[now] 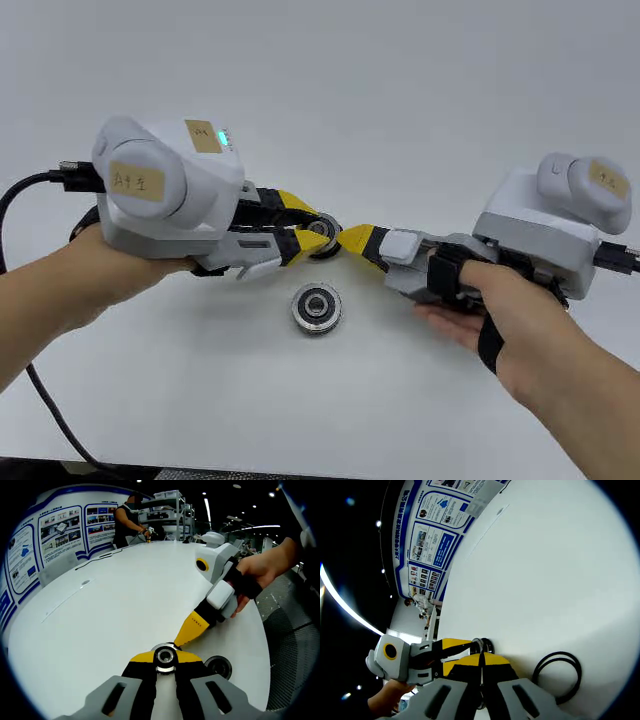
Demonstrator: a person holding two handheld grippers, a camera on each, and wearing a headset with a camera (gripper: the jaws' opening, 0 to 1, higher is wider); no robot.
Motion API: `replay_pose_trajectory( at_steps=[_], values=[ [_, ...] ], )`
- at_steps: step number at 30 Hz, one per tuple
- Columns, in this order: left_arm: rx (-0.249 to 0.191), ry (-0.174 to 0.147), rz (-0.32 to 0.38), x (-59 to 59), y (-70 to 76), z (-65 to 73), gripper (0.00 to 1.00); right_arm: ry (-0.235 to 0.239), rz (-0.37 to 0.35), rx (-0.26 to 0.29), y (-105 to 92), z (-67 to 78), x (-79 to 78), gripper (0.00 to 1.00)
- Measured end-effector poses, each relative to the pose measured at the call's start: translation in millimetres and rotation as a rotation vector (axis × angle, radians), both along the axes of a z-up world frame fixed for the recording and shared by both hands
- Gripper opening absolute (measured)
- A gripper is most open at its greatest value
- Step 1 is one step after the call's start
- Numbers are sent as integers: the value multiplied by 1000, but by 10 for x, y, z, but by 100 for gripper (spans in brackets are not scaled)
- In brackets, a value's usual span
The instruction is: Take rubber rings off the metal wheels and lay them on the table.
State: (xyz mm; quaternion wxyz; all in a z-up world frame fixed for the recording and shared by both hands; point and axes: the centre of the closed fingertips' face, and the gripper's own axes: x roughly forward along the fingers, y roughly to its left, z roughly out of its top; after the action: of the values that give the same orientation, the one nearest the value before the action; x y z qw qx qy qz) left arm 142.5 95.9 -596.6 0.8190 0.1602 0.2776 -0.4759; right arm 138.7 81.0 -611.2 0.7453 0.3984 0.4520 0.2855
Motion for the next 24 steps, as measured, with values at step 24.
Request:
replay_pose_trajectory(
  at_steps=[24],
  values=[
    [-1,0,-1,12,2,-5,13,-38,16,-7,36,98,-7,0]
  ],
)
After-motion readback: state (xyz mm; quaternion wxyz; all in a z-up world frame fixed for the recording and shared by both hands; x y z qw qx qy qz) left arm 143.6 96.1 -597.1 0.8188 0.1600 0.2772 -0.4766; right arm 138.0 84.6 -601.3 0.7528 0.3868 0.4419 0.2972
